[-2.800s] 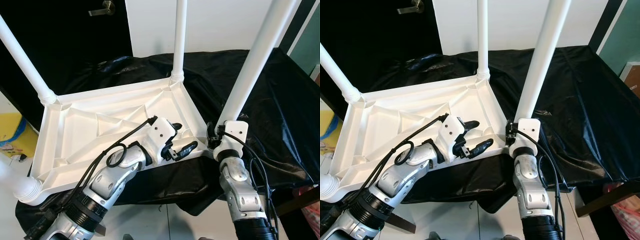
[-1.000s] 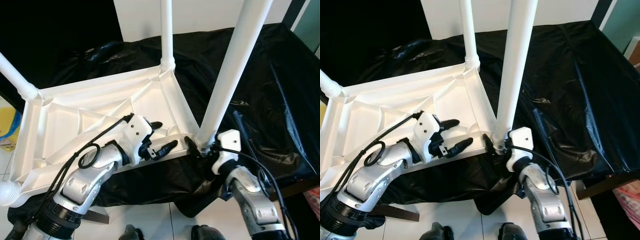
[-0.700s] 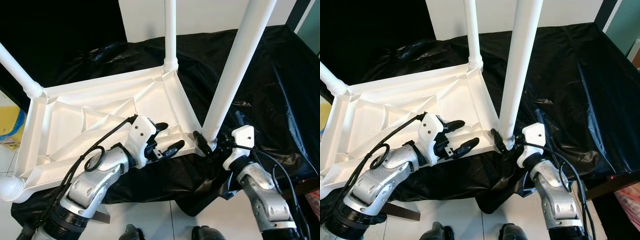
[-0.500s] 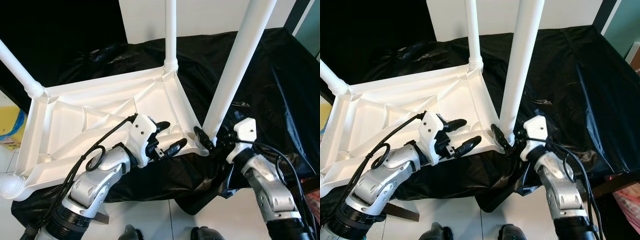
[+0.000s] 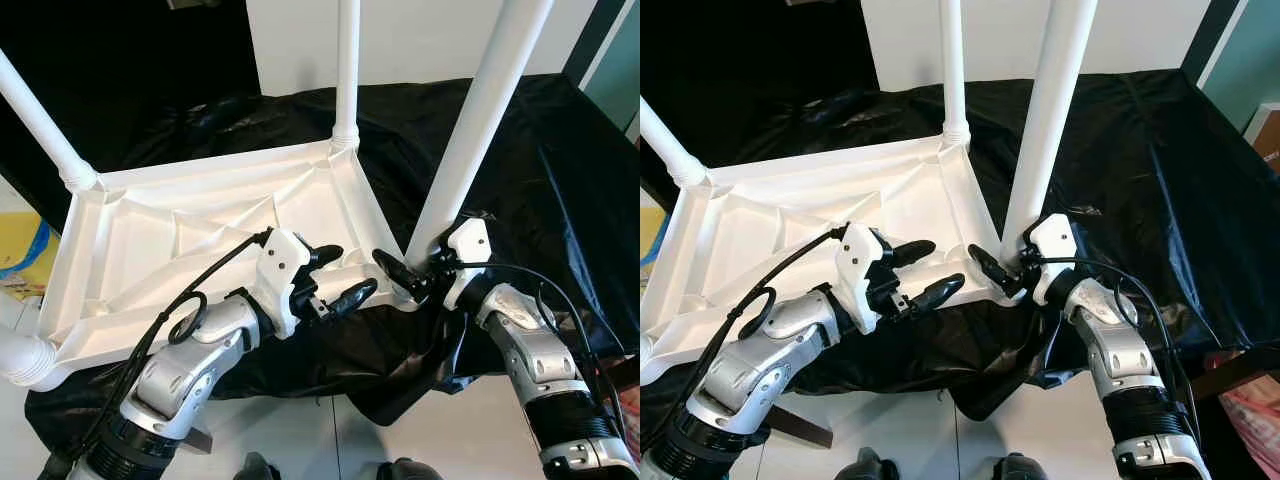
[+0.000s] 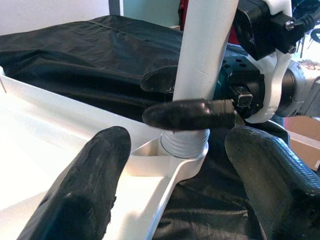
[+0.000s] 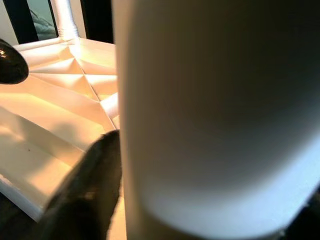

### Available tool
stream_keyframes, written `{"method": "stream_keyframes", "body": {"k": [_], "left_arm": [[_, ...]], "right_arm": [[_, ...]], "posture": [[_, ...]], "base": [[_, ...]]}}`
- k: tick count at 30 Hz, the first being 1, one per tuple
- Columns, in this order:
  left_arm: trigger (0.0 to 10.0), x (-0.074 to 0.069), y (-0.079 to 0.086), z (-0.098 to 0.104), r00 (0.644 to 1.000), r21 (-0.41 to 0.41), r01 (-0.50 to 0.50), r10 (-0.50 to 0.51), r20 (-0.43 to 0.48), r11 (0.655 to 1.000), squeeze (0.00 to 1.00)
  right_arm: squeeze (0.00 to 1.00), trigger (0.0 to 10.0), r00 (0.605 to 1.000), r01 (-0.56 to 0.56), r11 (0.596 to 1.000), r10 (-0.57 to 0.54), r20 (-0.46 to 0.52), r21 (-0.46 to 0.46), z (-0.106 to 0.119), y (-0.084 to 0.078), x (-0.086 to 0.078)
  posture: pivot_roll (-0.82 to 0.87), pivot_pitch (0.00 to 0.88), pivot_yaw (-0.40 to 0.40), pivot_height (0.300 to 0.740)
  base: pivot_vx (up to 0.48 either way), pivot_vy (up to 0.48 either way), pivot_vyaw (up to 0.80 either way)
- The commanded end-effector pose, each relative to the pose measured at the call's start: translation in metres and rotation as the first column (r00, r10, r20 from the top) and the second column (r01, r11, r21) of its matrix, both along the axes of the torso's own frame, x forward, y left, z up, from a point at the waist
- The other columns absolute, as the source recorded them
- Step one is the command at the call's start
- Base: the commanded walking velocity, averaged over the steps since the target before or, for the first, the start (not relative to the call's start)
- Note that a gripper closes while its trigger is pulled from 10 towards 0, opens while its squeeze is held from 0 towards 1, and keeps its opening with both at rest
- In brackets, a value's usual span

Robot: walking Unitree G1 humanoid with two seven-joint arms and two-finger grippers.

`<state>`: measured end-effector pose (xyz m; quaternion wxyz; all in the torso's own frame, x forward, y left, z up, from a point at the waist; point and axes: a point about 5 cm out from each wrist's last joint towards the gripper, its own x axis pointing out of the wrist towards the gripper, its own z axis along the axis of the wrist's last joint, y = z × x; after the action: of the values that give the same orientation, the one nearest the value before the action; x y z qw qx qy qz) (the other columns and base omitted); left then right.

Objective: Building children table

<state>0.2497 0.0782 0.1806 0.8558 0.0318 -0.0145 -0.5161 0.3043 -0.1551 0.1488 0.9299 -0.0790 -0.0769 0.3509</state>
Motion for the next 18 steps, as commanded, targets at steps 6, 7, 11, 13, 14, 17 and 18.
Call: {"method": "stream_keyframes", "body": {"k": [6,7,11,13,14,17,18], "left_arm": [[10.0,-0.007,-0.006,-0.004,0.993,0.015,0.114,-0.113,-0.016,0.993,0.00],[10.0,-0.007,-0.006,-0.004,0.993,0.015,0.114,-0.113,-0.016,0.993,0.00],[10.0,-0.006,-0.005,-0.005,0.994,0.013,0.108,-0.108,-0.019,0.994,0.00],[10.0,-0.006,-0.005,-0.006,0.994,0.012,0.105,-0.105,-0.020,0.994,0.00],[10.0,-0.005,-0.005,-0.007,0.995,0.009,0.096,-0.095,-0.020,0.995,0.00],[10.0,-0.001,-0.006,-0.010,0.998,0.020,0.057,-0.057,0.003,0.998,0.00],[10.0,0.000,-0.006,-0.011,0.999,0.026,0.045,-0.045,0.007,0.999,0.00]], "right_arm": [[0.00,0.0,0.999,0.002,1.000,-0.003,-0.036,-0.020,-0.010,-0.006,-0.002],[0.00,0.0,0.999,0.002,1.000,-0.003,-0.036,-0.020,-0.010,-0.006,-0.002],[0.00,10.0,0.998,0.036,0.999,-0.037,-0.053,-0.013,-0.013,-0.009,-0.002],[0.00,10.0,0.997,0.051,0.999,-0.051,-0.058,-0.006,-0.014,-0.011,-0.002],[0.00,10.0,0.995,0.079,0.997,-0.079,-0.065,0.009,-0.015,-0.011,-0.001],[0.00,10.0,0.985,0.164,0.986,-0.161,-0.064,0.035,-0.014,-0.010,0.001],[0.00,10.0,0.980,0.194,0.980,-0.192,-0.060,0.040,-0.013,-0.009,0.001]], "posture": [[-0.05,0.047,-0.006,0.740],[-0.05,0.047,-0.006,0.740],[-0.05,0.047,-0.004,0.740],[-0.05,0.049,-0.003,0.740],[-0.06,0.050,-0.004,0.740],[-0.06,0.055,-0.007,0.740],[-0.06,0.055,-0.007,0.740]], "base": [[0.000,0.000,0.00],[0.000,0.000,0.00],[0.000,0.000,0.00],[0.000,0.000,0.00],[0.000,0.000,0.00],[0.000,0.000,0.00],[0.000,0.000,0.00]]}}
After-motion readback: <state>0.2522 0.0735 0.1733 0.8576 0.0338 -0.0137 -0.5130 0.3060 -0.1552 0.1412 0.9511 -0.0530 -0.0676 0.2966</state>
